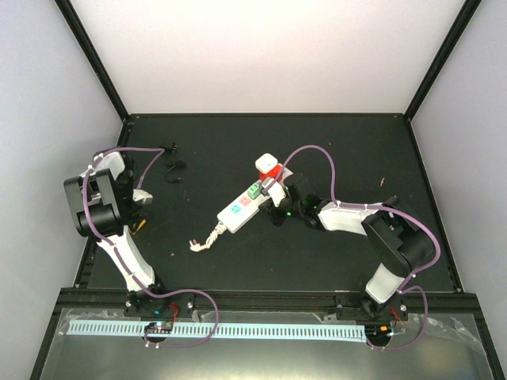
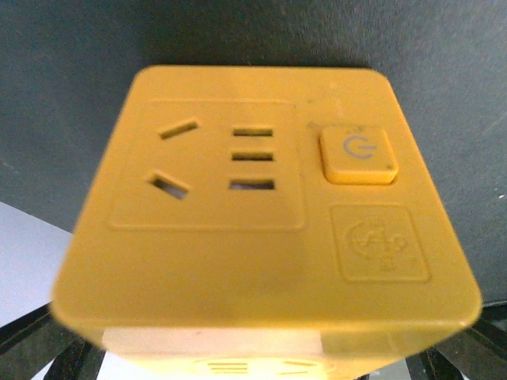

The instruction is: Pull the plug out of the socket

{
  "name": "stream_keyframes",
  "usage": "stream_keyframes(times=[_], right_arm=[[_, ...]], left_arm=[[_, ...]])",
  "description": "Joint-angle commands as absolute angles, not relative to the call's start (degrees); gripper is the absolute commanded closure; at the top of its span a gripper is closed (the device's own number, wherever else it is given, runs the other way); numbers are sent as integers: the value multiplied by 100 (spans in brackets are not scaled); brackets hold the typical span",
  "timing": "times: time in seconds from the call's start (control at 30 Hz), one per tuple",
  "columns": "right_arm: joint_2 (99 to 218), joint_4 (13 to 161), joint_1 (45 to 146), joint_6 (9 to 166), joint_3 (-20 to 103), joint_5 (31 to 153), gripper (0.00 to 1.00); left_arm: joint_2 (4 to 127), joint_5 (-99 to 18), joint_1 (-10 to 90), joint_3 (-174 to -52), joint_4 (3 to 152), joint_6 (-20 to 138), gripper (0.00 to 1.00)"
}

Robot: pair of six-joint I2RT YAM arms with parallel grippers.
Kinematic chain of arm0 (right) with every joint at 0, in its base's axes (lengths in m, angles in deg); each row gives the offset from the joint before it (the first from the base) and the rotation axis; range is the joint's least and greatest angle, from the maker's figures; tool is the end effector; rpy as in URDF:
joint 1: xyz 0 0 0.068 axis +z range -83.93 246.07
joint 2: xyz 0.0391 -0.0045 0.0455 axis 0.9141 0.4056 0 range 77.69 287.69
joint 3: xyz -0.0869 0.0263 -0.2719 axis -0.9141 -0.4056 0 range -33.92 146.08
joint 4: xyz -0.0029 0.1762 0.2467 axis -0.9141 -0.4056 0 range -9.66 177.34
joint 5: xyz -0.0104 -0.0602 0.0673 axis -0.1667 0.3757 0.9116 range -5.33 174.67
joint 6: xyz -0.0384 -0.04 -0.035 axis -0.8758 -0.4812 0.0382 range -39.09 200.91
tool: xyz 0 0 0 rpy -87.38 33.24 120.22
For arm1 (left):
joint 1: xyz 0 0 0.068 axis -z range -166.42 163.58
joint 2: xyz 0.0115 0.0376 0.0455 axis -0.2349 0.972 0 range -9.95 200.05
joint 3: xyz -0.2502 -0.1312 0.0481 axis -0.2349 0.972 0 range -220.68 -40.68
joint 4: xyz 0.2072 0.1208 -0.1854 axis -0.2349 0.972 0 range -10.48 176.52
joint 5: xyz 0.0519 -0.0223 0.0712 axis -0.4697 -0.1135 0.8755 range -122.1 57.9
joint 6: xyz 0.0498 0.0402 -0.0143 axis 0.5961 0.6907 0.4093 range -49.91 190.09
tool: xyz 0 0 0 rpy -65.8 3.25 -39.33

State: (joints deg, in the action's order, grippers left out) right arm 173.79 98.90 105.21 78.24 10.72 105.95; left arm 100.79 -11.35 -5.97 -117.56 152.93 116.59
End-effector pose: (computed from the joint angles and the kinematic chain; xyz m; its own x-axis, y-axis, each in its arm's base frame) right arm 0.2753 0.2481 0.1231 -0.4595 -0.4299 -0.7772 -0.8264 0.5276 0.1968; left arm 0.3292 0.1362 0.1457 -0.7746 0.4447 0.4496 0.5055 0.8627 0.0176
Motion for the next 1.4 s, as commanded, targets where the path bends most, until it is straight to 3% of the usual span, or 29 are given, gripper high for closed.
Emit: stream_keyframes(times=[0.0, 0.43, 0.83, 1.0, 1.17, 1.37], right_arm=[[17271, 10013, 10517, 7778, 1047, 10682, 95], [16823, 9798, 10518, 7420, 1149, 10728, 95], [15896, 9315, 10440, 7124, 1234, 10688, 87], [15645, 8972, 10221, 7109, 1470, 10619, 81], [15627, 9042, 9878, 7123, 1399, 10349, 74], [15881, 9343, 9503, 7284, 1238, 10141, 54]], left_arm=[[9920, -1455, -637, -12094, 15274, 11724, 1], [9172, -2998, -621, -13881, 15607, 11215, 1], [8612, -4986, -586, -15096, 15425, 10652, 1], [8322, -6018, -379, -14959, 15163, 10754, 1], [7744, -5968, 490, -14033, 14358, 10533, 1], [6865, -5669, 2085, -12107, 12781, 9828, 2]])
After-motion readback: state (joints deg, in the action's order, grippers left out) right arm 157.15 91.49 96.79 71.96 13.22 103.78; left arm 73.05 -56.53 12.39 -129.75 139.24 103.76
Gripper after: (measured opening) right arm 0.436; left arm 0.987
